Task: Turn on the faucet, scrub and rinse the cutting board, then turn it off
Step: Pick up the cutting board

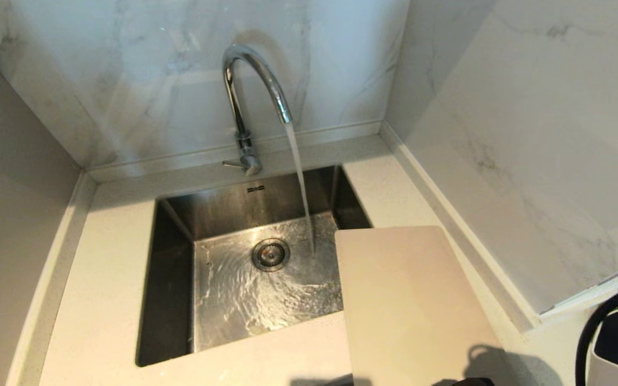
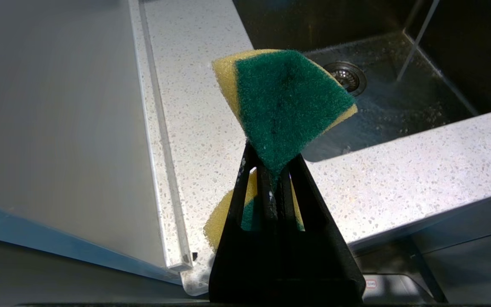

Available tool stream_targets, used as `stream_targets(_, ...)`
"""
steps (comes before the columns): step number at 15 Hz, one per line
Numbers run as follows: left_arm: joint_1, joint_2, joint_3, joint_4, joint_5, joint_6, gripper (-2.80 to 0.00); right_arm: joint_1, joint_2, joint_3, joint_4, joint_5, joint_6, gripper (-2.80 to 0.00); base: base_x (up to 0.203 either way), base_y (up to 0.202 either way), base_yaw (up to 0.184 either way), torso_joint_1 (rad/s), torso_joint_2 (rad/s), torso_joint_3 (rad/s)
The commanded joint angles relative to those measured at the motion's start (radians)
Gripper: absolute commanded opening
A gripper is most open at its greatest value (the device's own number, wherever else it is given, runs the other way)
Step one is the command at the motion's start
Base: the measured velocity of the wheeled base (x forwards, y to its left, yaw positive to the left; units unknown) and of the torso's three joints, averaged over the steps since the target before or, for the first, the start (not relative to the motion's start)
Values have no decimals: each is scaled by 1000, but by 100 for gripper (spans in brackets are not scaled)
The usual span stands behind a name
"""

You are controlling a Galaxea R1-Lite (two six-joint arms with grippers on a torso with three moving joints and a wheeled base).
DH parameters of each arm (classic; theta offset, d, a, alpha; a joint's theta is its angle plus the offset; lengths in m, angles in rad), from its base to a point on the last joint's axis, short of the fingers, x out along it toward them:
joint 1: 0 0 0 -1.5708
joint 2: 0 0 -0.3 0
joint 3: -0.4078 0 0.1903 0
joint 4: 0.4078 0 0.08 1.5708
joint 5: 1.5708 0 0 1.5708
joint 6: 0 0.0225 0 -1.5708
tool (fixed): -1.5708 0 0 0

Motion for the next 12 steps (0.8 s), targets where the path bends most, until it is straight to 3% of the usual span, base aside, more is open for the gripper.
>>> stream_targets(1,0,-2,0,0,0,0,-280,-1,-69,1,-7,-13,-29,-280,0,0,0,0,0,0)
stream_targets(7,0,-2,0,0,0,0,-280,-1,-166,1,-5,-72,-98,-280,0,0,0,0,0,0)
stream_targets(12,0,-2,0,0,0,0,-280,-2,-230,-3,-4,-101,-105,-280,0,0,0,0,0,0)
